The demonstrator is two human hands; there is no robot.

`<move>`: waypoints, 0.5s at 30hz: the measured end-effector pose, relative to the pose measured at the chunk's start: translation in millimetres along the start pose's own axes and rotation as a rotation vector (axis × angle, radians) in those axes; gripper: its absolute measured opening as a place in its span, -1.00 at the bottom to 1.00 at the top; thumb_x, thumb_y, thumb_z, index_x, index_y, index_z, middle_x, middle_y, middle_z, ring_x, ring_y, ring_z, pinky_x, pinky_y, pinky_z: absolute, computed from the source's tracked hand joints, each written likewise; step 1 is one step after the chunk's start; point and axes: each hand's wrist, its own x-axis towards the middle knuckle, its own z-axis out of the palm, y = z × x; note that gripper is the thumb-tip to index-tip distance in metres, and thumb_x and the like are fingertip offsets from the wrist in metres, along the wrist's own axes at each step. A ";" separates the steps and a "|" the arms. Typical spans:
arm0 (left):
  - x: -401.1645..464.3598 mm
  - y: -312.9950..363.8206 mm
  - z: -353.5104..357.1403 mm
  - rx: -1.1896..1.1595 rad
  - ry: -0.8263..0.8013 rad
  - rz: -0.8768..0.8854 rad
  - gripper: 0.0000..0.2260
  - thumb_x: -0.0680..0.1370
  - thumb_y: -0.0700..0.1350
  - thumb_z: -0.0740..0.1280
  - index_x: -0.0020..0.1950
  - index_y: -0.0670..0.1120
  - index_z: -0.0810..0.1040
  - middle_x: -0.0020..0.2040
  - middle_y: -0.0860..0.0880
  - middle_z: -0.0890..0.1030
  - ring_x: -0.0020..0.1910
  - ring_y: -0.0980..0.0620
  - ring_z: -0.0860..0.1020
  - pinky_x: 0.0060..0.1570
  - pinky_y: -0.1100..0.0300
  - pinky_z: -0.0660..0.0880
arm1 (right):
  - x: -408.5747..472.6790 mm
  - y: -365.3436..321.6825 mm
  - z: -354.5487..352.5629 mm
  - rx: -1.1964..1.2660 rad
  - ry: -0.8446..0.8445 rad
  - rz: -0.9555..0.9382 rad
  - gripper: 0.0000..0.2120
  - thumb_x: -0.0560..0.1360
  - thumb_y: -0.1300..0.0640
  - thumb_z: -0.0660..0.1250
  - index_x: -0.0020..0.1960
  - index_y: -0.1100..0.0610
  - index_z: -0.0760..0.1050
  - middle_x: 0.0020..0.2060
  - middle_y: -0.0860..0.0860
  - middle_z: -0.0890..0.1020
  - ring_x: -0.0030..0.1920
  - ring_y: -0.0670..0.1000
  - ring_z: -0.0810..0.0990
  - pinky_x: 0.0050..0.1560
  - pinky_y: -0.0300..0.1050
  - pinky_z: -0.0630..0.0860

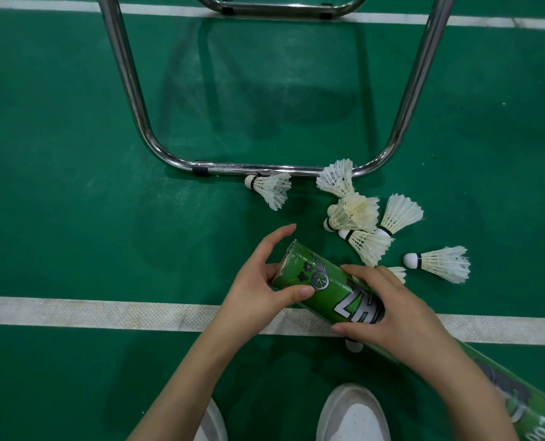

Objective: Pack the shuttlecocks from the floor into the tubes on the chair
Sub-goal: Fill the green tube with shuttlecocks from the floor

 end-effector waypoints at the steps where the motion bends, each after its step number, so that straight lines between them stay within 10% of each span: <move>1: 1.3 0.0 -1.4 -0.020 -0.044 -0.011 -0.28 0.40 -0.34 0.45 0.35 0.26 0.26 -0.10 -0.14 0.70 -0.06 -0.02 0.67 -0.03 0.20 0.57 | -0.6 0.1 0.5 -0.007 -0.002 0.003 -0.29 0.19 -0.26 0.46 0.27 -0.29 0.24 0.05 -0.29 0.36 0.04 -0.18 0.45 -0.02 -0.02 0.50; 15: 27.1 -2.3 -8.4 -0.086 0.088 0.057 -0.24 0.33 -0.03 0.42 0.46 0.18 0.15 0.17 0.05 0.60 0.14 0.17 0.57 0.14 0.27 0.49 | 3.4 1.9 -5.5 0.009 0.052 0.037 -0.32 0.21 -0.23 0.45 0.26 -0.29 0.24 0.02 -0.28 0.37 0.00 -0.13 0.47 -0.02 0.01 0.51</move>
